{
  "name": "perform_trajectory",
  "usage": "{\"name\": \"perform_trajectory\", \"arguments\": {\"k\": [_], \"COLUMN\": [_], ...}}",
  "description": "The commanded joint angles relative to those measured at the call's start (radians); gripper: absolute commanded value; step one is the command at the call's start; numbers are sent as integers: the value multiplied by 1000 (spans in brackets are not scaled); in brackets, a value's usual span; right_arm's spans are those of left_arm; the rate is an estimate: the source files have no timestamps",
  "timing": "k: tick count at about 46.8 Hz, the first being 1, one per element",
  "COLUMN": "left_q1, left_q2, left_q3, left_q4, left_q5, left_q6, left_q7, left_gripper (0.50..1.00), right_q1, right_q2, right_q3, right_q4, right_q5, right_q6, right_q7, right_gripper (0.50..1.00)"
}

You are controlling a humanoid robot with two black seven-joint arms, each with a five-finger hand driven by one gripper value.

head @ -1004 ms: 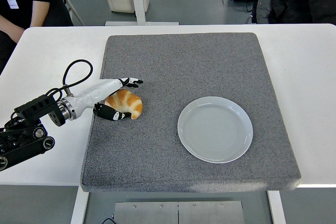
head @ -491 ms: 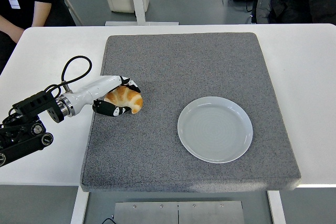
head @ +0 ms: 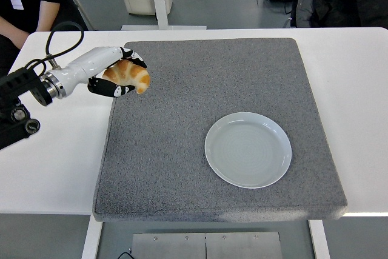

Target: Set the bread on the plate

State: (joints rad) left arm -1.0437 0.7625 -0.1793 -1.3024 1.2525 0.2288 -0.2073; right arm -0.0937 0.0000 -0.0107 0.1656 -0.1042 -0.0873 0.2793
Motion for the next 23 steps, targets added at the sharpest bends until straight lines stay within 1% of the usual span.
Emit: {"name": "perform_trajectory", "arguments": {"k": [1,4,11,17,23], "left_q1": [-71,-125,-232,-291,-315], "left_q2": [34,55,74,67,55], "left_q3": [0,0,1,1,3], "left_q4": [0,0,2,3,3], "left_q5": [-48,-82,-96,-96,-99], "left_q6": [-48,-86,-143,-190,-207], "left_q7": [2,5,12,16,22], "left_gripper": [500,500,500,500,500], "right_q1": [0,0,0,0,0], "right_q2": [0,0,0,0,0], "right_q3": [0,0,0,0,0], "right_q4": [0,0,0,0,0], "right_q5": [0,0,0,0,0], "right_q6": [0,0,1,0,0], "right_q7": [0,0,0,0,0], "right_gripper": [1000,1000,1000,1000,1000]}}
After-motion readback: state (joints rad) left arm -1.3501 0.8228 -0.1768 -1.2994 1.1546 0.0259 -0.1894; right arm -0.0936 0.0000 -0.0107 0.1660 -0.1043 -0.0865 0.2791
